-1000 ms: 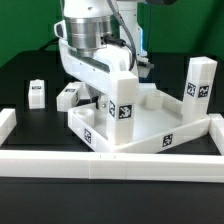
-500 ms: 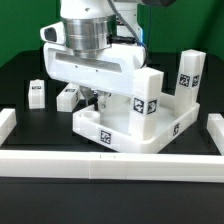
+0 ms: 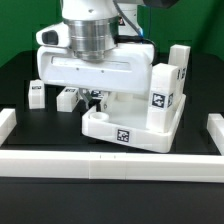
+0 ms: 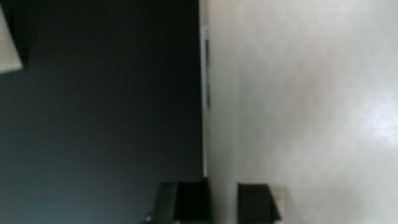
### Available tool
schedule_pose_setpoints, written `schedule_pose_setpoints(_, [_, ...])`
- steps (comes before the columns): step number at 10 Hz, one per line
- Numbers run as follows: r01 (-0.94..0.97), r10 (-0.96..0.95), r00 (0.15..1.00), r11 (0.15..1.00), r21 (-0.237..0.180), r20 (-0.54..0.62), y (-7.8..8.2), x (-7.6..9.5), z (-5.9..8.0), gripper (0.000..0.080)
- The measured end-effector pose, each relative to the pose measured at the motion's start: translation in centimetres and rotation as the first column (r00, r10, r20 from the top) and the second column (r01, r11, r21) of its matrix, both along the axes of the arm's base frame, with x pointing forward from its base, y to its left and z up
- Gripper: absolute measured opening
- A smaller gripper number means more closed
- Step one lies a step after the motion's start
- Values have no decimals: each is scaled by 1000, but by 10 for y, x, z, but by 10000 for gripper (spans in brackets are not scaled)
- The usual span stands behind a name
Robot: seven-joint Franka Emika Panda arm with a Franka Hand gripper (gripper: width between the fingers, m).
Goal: Assemble desk
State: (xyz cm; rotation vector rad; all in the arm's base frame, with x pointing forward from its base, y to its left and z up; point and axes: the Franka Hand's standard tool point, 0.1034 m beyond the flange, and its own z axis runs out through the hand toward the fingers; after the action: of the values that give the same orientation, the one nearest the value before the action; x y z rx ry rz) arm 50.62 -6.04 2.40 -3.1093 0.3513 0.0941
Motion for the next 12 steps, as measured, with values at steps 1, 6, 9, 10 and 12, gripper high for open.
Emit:
schedule_pose_setpoints(1, [-100, 100, 995, 995, -7, 4, 5, 9, -4, 58])
schedule_pose_setpoints(6, [-414, 414, 910, 910, -11, 9, 1, 17, -6, 58])
schedule_pose_setpoints(9, [-587, 587, 809, 809, -21, 2, 11, 29, -5, 58])
schedule_pose_setpoints(10, [-640, 640, 768, 768, -23, 0, 17, 37, -5, 58])
schedule_pose_setpoints(12, [-758, 758, 652, 651, -30, -10, 25, 51, -4, 58])
